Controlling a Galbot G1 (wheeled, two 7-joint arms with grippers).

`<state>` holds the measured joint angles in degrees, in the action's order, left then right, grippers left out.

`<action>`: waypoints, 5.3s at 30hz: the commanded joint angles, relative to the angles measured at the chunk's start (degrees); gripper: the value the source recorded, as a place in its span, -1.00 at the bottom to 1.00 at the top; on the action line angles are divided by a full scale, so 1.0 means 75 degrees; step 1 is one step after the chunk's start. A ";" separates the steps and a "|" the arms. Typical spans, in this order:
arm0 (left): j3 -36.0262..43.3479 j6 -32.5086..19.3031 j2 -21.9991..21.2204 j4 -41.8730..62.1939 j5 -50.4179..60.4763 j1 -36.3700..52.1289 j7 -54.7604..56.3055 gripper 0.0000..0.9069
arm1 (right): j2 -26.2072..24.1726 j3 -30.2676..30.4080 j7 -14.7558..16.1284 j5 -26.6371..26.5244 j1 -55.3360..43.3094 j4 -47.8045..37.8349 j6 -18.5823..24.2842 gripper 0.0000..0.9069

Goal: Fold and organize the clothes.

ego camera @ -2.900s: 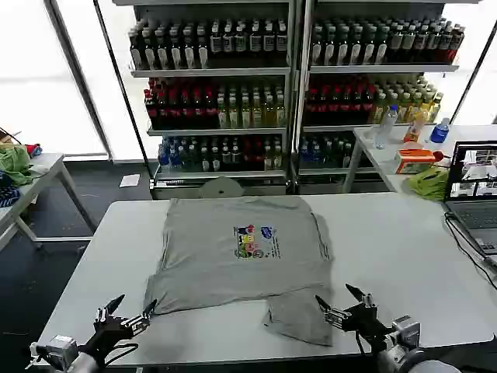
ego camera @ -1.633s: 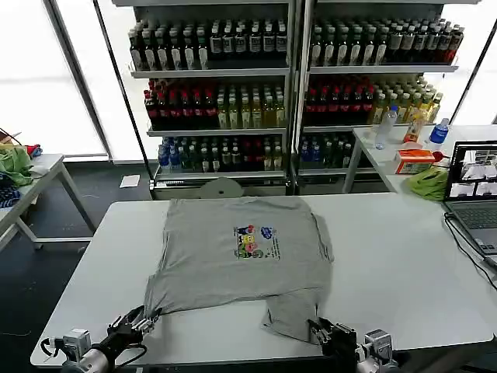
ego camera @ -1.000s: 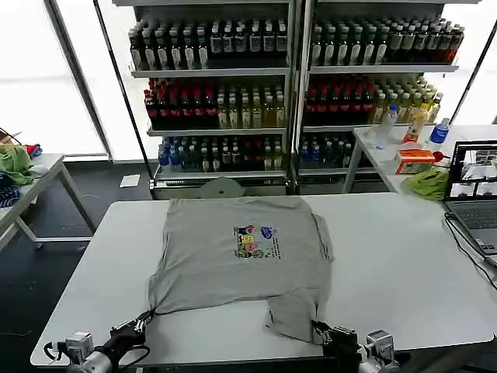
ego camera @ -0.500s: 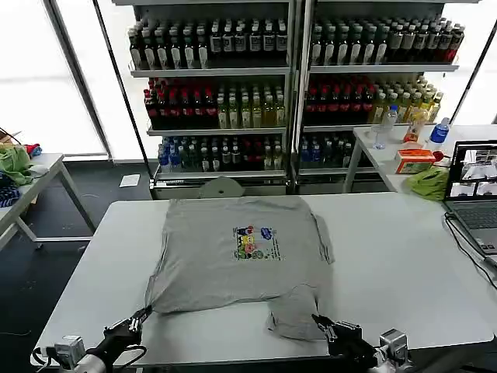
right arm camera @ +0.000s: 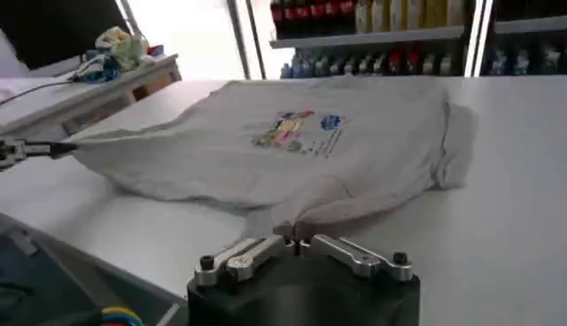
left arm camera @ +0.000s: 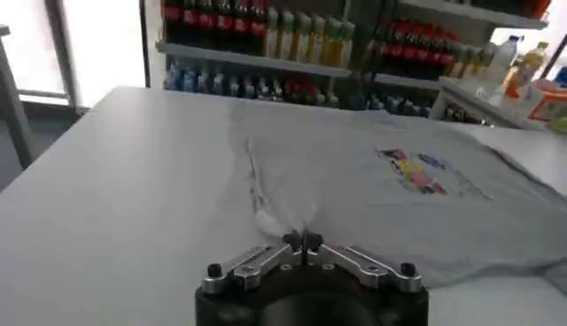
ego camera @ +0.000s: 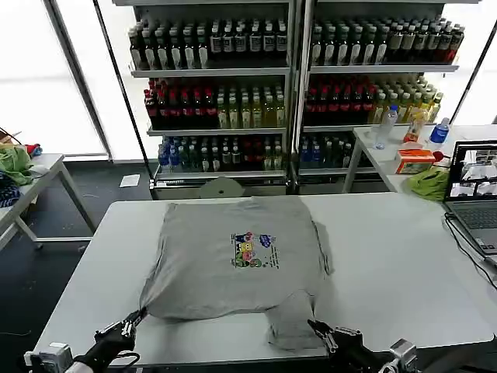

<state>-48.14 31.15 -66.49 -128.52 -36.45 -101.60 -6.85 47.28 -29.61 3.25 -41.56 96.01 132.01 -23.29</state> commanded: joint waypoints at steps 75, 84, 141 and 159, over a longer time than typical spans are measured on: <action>0.1509 -0.0026 0.0765 0.2828 -0.0726 0.2811 0.0357 1.00 | 0.1438 0.1780 -0.2252 0.0949 -0.3603 -0.2901 -0.0897 0.09; 0.1763 -0.0026 0.0730 0.3042 -0.0690 0.3129 0.0241 0.96 | 0.1566 0.1846 -0.2577 0.0757 -0.3639 -0.3001 -0.1104 -1.00; 0.0889 0.0206 0.0016 0.1442 -0.0179 0.1149 0.0258 -0.98 | 0.0353 0.1160 -0.1951 0.0219 -0.0971 -0.1144 -0.0827 -1.00; 0.0030 0.0246 -0.0309 0.0678 0.0018 -0.0382 0.0372 -0.98 | 0.0107 0.0353 -0.1834 0.0312 0.0552 -0.0572 -0.0544 -1.00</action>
<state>-45.08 32.85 -67.19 -120.24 -37.52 -97.72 -4.38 49.10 -25.29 -10.63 -39.25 95.90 125.94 -27.57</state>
